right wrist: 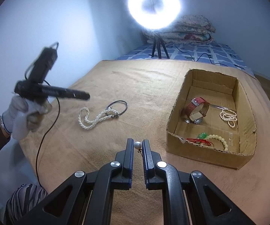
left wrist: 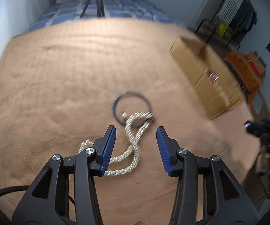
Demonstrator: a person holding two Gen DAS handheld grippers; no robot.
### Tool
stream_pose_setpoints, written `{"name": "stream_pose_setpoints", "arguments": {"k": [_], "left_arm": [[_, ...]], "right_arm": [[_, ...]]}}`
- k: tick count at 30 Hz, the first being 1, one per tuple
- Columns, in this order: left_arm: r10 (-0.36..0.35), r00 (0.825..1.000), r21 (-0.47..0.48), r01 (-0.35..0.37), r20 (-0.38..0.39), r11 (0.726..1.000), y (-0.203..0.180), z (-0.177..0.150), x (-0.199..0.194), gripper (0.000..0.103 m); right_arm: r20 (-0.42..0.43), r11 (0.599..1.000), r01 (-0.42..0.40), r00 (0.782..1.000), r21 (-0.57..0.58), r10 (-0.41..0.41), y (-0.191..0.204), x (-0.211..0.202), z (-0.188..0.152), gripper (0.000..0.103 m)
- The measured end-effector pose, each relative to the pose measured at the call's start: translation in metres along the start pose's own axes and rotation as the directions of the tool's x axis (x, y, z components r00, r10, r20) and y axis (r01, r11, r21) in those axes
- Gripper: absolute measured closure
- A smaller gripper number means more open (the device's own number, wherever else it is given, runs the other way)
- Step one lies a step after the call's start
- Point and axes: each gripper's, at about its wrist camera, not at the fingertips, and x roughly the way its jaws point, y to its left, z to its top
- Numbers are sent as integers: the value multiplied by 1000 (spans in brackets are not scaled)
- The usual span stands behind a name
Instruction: Organize jewelry
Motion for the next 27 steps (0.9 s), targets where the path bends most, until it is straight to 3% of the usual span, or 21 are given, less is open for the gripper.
{"name": "stream_pose_setpoints", "arguments": {"k": [5,10,11,12,13,15,21,27], "left_arm": [[54,995,74,-47,-84,996,-6,-9,37,58],[105,988,135,-89,-117,987,-13,-16,59,58],[115,987,150,-98,-109,984,-16,-18,61,63],[119,988,166,-101,-99,981,-18,-20,61,80],[116,989,173,-98,-97,980,-21,-22,61,88],[108,990,181,-91,-87,979,-25,-25,59,96],[-21,999,76,23,-28,997,-23,-26,28,97],[-121,991,-24,123,65,992,-11,-9,-16,97]], "right_arm": [[-8,1000,-1,1000,-2,1,1,4,-1,96],[-11,1000,4,1000,-1,-4,0,5,-1,96],[-12,1000,5,1000,0,-5,0,5,-1,96],[-13,1000,7,1000,0,-7,-1,5,-1,96],[-14,1000,9,1000,0,-9,-1,5,-1,96],[-14,1000,11,1000,3,-11,-3,5,-2,96],[-7,1000,13,1000,6,-13,-2,3,-2,96],[6,1000,11,1000,8,-11,-1,-3,-1,96]]}}
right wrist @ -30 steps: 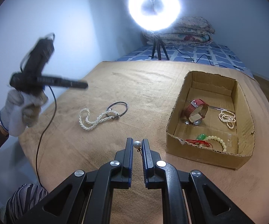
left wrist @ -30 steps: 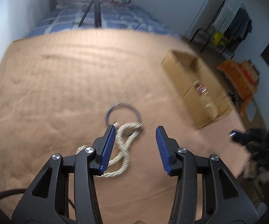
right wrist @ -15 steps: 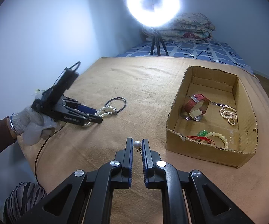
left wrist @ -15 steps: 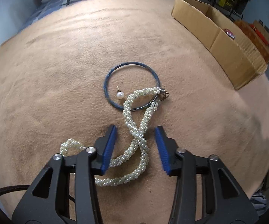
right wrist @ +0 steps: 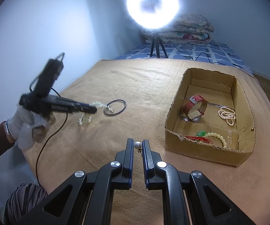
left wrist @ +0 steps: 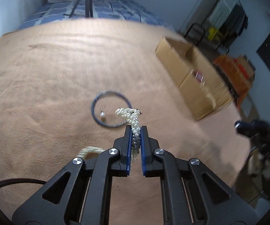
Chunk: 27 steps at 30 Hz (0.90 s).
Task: Organize jewelry
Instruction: 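Carry the pearl strand and earring over the box with both grippers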
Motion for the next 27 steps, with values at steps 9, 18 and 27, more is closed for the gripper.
{"name": "stream_pose_setpoints", "arguments": {"k": [9,18,27], "left_arm": [[-36,994,25,33,103,999,-22,32,-44,97],[-101,985,92,88,143,992,-72,64,-42,97],[-164,979,146,146,120,978,-130,78,-5,97]], "right_arm": [[42,1000,2,999,8,-2,-2,-14,7,96],[87,999,29,996,22,-30,-22,-31,20,96],[107,997,75,991,34,-78,-57,-42,35,96]]}}
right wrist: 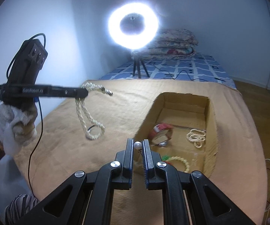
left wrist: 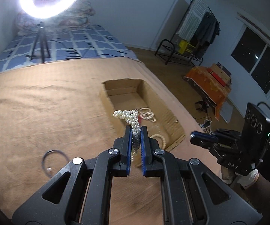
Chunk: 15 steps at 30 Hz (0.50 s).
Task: Organize jewelry
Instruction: 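Carry the pearl strand and earring over the box with both grippers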
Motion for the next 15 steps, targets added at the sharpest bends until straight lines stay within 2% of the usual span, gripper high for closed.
{"name": "stream_pose_setpoints", "arguments": {"k": [9,15], "left_arm": [[-45,999,-9,45,-26,999,-28,8,51,97],[-74,997,-3,74,-20,997,-43,20,68,97]], "right_arm": [[10,999,32,999,28,-32,-40,7,24,96],[17,997,34,999,74,-35,-68,23,46,96]]}}
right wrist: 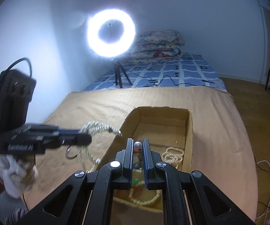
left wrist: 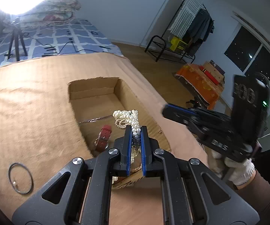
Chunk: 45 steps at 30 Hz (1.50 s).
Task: Organize jewelry
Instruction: 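Carry the pearl strand and earring over the box with both grippers, then open both grippers to drop the pearl strand and earring into the box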
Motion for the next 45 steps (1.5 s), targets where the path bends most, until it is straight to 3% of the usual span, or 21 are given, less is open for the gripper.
{"name": "stream_pose_setpoints", "arguments": {"k": [17,40,43,45], "left_arm": [[-16,1000,31,16,5,999,-14,16,16,97],[54,990,41,-49,-131,998,2,-33,58,97],[47,989,28,-43,-143,999,4,-35,63,97],[43,988,22,-40,-149,999,6,-36,65,97]], "right_arm": [[-66,994,-8,998,108,15,-51,69,25,96],[-244,994,80,968,75,-60,-50,138,29,96],[-251,993,83,966,83,-59,-52,139,28,92],[-250,992,91,966,92,-66,-54,138,28,80]]}}
